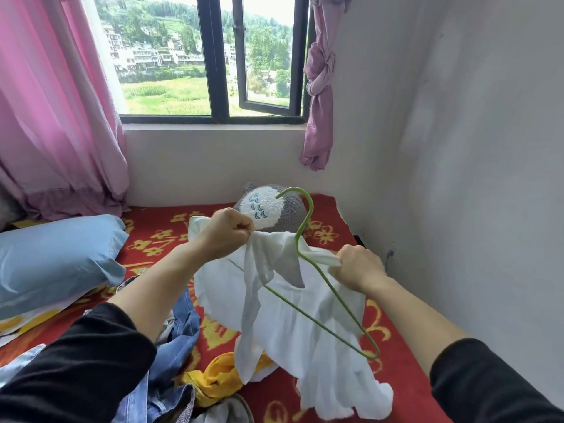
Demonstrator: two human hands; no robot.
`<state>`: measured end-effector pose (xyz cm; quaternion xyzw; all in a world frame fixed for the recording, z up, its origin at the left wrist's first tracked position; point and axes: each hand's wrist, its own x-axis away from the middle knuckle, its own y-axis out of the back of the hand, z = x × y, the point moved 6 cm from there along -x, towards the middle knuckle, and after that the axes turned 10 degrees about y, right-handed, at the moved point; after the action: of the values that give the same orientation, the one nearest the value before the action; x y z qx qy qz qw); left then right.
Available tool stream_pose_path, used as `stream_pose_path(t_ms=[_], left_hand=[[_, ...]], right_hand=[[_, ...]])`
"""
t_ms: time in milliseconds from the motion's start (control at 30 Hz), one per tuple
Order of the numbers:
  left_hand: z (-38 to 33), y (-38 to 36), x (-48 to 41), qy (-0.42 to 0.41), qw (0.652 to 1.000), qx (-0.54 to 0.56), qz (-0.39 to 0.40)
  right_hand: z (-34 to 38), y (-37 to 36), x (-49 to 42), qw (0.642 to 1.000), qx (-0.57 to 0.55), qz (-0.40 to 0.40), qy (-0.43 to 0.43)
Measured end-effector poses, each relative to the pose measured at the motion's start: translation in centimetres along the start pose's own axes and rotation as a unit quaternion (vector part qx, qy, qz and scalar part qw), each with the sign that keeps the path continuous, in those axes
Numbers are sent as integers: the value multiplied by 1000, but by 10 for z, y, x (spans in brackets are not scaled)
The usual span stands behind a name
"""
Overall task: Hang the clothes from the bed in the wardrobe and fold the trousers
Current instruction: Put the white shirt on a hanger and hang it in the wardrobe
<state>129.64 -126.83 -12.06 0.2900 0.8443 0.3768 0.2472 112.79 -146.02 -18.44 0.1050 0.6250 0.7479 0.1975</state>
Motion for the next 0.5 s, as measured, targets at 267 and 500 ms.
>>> stream_pose_path(t_ms=[267, 500], left_hand=[[30, 43, -2, 56, 990, -21, -128], [38, 41, 0, 89, 990, 8, -106]], right_hand=[[-81, 5, -1, 970, -184, -89, -131], [-83, 0, -9, 884, -381, -163, -217]])
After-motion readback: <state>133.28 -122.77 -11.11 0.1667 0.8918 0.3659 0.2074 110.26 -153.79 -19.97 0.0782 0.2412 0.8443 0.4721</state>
